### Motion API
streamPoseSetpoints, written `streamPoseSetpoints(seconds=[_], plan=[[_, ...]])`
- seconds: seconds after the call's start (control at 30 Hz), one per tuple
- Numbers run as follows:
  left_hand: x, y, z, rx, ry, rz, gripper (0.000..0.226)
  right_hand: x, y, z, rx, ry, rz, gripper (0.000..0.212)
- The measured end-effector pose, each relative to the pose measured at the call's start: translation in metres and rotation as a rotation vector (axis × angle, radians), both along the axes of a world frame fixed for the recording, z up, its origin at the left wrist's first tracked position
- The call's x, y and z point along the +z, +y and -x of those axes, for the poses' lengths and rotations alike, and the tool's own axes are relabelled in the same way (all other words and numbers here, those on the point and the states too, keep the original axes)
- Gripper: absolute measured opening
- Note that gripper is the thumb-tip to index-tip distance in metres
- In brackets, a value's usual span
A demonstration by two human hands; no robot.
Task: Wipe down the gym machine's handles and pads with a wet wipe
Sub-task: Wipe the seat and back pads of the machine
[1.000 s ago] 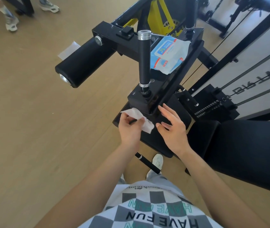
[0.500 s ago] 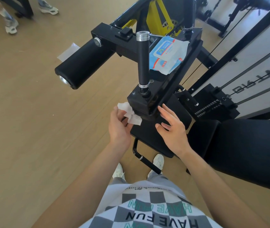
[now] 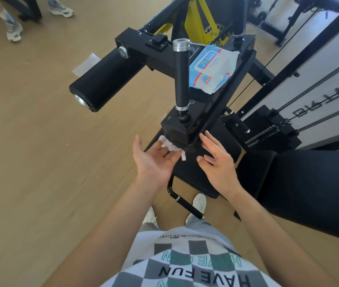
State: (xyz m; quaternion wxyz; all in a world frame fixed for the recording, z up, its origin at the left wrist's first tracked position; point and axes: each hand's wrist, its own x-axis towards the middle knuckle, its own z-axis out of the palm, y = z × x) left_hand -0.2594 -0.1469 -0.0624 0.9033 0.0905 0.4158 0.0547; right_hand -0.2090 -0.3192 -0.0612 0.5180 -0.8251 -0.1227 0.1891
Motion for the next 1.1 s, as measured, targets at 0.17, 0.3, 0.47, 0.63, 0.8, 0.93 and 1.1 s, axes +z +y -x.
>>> streamPoseSetpoints(seconds=[0.17,0.3,0.47,0.63,0.8,0.93,1.1], plan=[[0.002,0.014,-0.006,-0.003,-0.041,-0.001,0.074,-0.002,0.000,0.001,0.005,0.009,0.009,0.068],[0.012,-0.022,0.002,-0.036,-0.050,0.090,0.051,-0.003,0.000,0.000,0.008,-0.006,0.009,0.069],[0.021,-0.010,0.002,0.007,-0.011,0.090,0.057,-0.004,-0.002,-0.001,0.019,-0.012,0.020,0.070],[0.015,0.005,-0.012,0.023,-0.032,0.035,0.057,-0.006,-0.002,0.000,0.033,-0.026,0.023,0.073],[0.030,-0.034,0.001,-0.090,-0.026,0.077,0.069,-0.009,-0.005,-0.003,0.052,-0.067,0.031,0.068],[0.028,-0.016,0.001,-0.031,-0.086,0.131,0.059,-0.006,-0.007,-0.005,0.053,-0.026,0.030,0.067],[0.016,0.008,-0.011,-0.031,-0.054,0.020,0.063,-0.006,-0.004,-0.003,0.055,-0.028,0.040,0.075]])
